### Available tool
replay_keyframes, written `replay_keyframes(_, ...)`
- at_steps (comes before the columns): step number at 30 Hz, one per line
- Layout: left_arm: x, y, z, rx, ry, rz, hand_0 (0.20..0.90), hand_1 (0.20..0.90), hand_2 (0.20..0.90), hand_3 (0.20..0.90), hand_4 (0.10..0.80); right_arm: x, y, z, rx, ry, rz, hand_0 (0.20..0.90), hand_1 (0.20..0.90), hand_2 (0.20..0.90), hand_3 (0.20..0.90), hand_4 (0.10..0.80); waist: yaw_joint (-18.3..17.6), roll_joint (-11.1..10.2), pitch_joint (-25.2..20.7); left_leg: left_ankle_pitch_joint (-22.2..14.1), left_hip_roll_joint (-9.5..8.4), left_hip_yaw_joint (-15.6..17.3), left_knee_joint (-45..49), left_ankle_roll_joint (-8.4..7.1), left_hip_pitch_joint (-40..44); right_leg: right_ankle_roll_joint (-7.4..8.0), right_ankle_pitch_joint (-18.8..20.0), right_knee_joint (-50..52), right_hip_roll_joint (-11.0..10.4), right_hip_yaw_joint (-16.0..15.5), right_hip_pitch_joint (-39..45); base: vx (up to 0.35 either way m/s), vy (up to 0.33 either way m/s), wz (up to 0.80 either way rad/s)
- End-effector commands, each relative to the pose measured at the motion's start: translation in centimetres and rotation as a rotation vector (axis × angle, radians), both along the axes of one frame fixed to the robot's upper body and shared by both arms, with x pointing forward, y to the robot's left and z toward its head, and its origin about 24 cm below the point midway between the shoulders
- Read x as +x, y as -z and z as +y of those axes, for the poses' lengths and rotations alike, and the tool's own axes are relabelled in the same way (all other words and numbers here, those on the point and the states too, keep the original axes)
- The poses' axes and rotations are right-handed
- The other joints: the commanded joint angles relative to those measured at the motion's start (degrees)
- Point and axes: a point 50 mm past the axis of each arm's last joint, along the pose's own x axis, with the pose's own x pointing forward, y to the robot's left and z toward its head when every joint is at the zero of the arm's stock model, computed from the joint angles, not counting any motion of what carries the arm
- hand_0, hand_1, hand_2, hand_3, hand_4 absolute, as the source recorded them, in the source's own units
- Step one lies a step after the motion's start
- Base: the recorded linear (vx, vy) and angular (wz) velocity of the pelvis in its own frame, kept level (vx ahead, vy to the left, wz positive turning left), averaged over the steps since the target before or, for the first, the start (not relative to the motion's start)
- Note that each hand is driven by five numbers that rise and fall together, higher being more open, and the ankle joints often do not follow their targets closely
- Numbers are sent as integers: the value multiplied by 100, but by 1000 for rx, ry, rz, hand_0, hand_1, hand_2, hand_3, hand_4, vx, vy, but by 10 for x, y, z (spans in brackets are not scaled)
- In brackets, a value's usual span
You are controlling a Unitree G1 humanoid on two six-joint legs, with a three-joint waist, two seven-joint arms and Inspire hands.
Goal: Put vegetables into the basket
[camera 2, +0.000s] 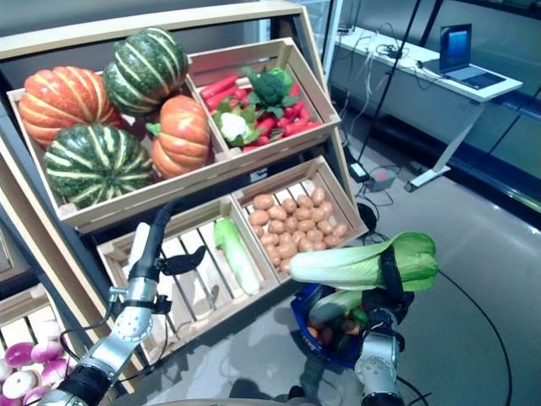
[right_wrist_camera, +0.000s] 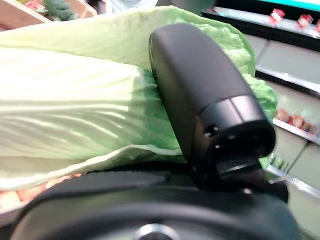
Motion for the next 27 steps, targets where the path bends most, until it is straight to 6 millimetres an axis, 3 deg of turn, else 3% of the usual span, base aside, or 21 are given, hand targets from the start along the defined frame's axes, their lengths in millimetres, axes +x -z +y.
replay_keyframes(1, 16, -33, 0, -43, 41, -171, 900, 900, 900, 900, 800, 33, -72, -18, -249, -19, -290, 300, 300, 300, 300, 400, -1, 97, 192, 464, -132, -656, 426, -4, -849, -345, 312, -99, 180, 64, 480, 89, 139, -48)
replay_keyframes(4, 19, -41, -11, 0, 109, -197, 900, 900, 900, 900, 800, 41, -83, -21, -345, -22, -300, 300, 300, 300, 300, 400, 188, 145, 329, 487, -337, -951, -842, 109, -789, -274, 201, -127, 166, 232, 541, 63, 123, -43)
replay_keyframes(5, 23, -40, -16, 38, 140, -178, 900, 900, 900, 900, 800, 44, -85, -27, -379, -13, -268, 300, 300, 300, 300, 400, 232, 138, 330, 432, -457, -1091, -1034, 189, -612, -242, 214, -137, 124, 209, 499, 75, 93, -46)
replay_keyframes(8, 28, -41, -22, 38, 187, -160, 900, 900, 900, 900, 800, 43, -78, -34, -409, 3, -180, 300, 300, 300, 300, 400, 247, 189, 229, 489, -495, -1137, -1535, 229, -230, -155, 256, -136, 52, -85, 463, 93, 71, -87)
replay_keyframes(9, 29, -40, -23, 42, 195, -148, 900, 900, 900, 900, 800, 42, -75, -37, -418, 7, -152, 300, 300, 300, 300, 400, 255, 193, 192, 458, -487, -1105, -1591, 231, -142, -115, 249, -113, -9, -222, 464, 126, 10, -44)
replay_keyframes(10, 26, -37, -19, 36, 181, -124, 900, 900, 900, 900, 800, 44, -72, -39, -451, -4, -118, 300, 300, 300, 300, 400, 331, 193, 183, 409, -431, -985, -1595, 202, -11, 8, 297, -42, -191, -599, 466, 122, -15, -24)
replay_keyframes(12, 24, -37, -13, 49, 151, -120, 900, 900, 900, 900, 800, 51, -74, -36, -525, -26, -83, 300, 300, 300, 300, 400, 461, 204, 202, 322, -330, -748, -1595, 167, 130, 155, 302, 62, -432, -1067, 494, 36, -34, -45)
replay_keyframes(13, 24, -38, -12, 52, 147, -122, 900, 900, 900, 900, 800, 53, -75, -35, -534, -27, -78, 300, 300, 300, 300, 400, 487, 207, 214, 312, -316, -712, -1595, 165, 148, 173, 307, 78, -464, -1116, 492, -71, -45, -78)
replay_keyframes(14, 26, -41, -9, 49, 125, -135, 900, 900, 900, 900, 800, 63, -81, -35, -593, -16, -48, 300, 300, 300, 300, 400, 587, 224, 223, 271, -261, -584, -1595, 152, 162, 242, 353, 72, -587, -1355, 461, -79, -51, -74)
replay_keyframes(17, 33, -47, -9, 0, 128, -144, 900, 900, 900, 900, 800, 75, -91, -41, -627, 37, -22, 300, 300, 300, 300, 400, 651, 231, 183, 229, -211, -561, -1595, 168, 149, 221, 357, -58, -580, -1341, 465, -37, -74, -49)
replay_keyframes(27, 38, -50, -26, 3, 231, -141, 900, 900, 900, 900, 800, 103, -116, -54, -876, 72, 139, 300, 300, 300, 300, 400, 846, 224, 68, 230, -93, -751, -1595, 72, 182, 112, 209, -124, -473, -1380, 671, 37, -74, 9)
